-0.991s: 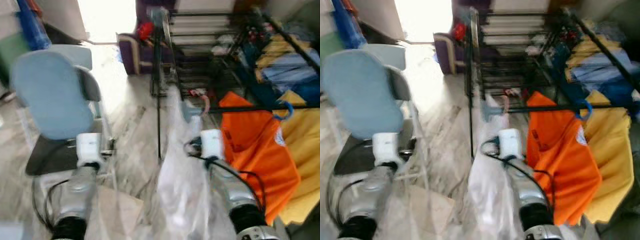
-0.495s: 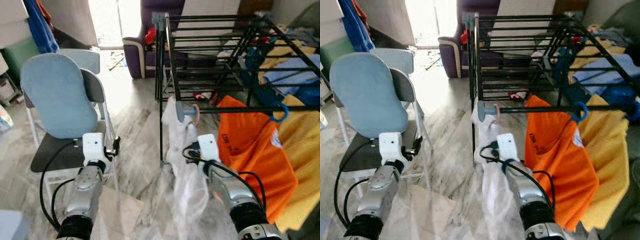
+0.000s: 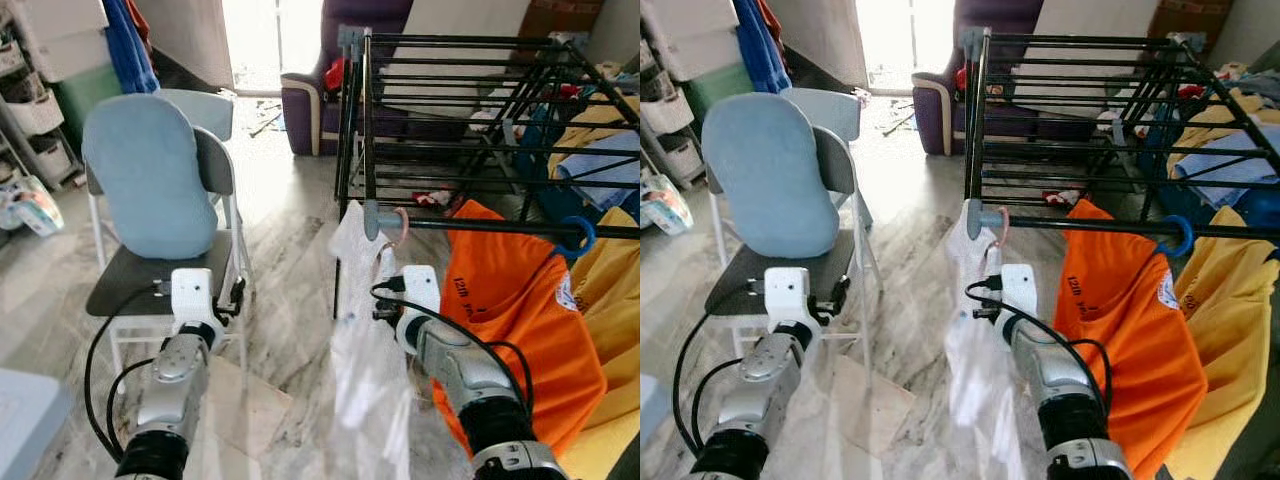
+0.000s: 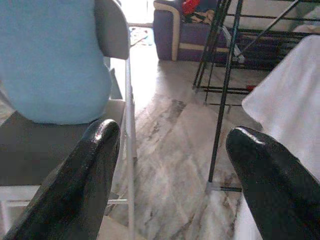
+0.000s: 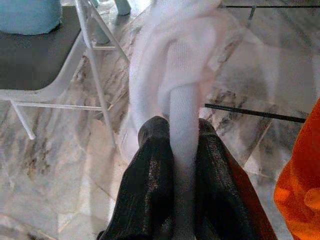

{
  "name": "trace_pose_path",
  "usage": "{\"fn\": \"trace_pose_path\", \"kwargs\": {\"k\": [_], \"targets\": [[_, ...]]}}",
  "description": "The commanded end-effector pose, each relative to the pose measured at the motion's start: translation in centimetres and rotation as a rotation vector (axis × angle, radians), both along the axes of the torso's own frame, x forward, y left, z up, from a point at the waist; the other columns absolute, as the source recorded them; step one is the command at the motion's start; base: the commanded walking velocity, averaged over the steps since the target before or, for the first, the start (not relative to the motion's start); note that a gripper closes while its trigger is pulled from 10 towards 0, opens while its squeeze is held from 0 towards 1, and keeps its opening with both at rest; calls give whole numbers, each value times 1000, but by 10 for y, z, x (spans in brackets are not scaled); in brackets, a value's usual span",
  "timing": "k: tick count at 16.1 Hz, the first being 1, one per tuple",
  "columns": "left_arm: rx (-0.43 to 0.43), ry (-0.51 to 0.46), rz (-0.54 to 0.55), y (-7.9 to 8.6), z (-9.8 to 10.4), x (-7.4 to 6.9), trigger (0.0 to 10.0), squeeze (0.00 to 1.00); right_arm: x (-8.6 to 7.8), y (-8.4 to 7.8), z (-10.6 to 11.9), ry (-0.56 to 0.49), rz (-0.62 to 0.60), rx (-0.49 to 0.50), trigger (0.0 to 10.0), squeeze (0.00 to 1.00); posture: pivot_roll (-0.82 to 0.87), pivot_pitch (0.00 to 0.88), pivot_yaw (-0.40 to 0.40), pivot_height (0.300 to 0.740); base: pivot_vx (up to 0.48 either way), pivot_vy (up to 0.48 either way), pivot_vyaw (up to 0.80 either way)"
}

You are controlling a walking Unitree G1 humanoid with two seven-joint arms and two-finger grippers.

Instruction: Hang hanger

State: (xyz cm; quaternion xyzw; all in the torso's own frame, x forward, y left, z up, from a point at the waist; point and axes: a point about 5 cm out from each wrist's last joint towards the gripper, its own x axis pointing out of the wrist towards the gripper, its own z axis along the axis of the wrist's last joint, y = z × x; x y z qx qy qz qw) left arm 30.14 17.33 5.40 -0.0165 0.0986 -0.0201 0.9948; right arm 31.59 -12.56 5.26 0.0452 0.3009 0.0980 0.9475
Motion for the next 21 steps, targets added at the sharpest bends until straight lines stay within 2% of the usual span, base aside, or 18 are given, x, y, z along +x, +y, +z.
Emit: {"fn": "trace_pose_path", "kwargs": {"k": [1,2,5,9,10,13,15,21], "targets": [[-1,-13,-5,1,5,3,10000,0,0,-3,-3,21,-31,-13,10000,0,-90,0,15,740,0,0,0],[-2,-12,-10,0,5,3,10000,0,8,-5,6,-32,-66,-31,10000,0,-90,0,15,740,0,0,0],[-3,-11,-24,-1,6,4,10000,0,20,-5,16,-65,-110,-45,10000,0,-86,0,17,740,0,0,0],[-8,-7,-30,-2,5,3,10000,0,15,-7,5,9,-139,-63,10000,0,-86,0,14,740,0,0,0],[-10,-6,-34,-2,5,3,10000,0,12,-13,3,19,-217,-50,10000,0,-86,0,14,740,0,0,0],[-13,-3,-43,-4,5,4,10000,0,16,-14,12,-50,-244,-8,10000,0,-92,0,19,740,0,0,0],[-13,0,-50,-5,4,5,10000,0,18,-11,14,-55,-213,-16,10000,0,-95,0,21,740,0,0,0],[-9,1,-50,-6,4,5,10000,0,2,3,-10,95,-89,-14,10000,0,-90,0,15,740,0,0,0]]}}
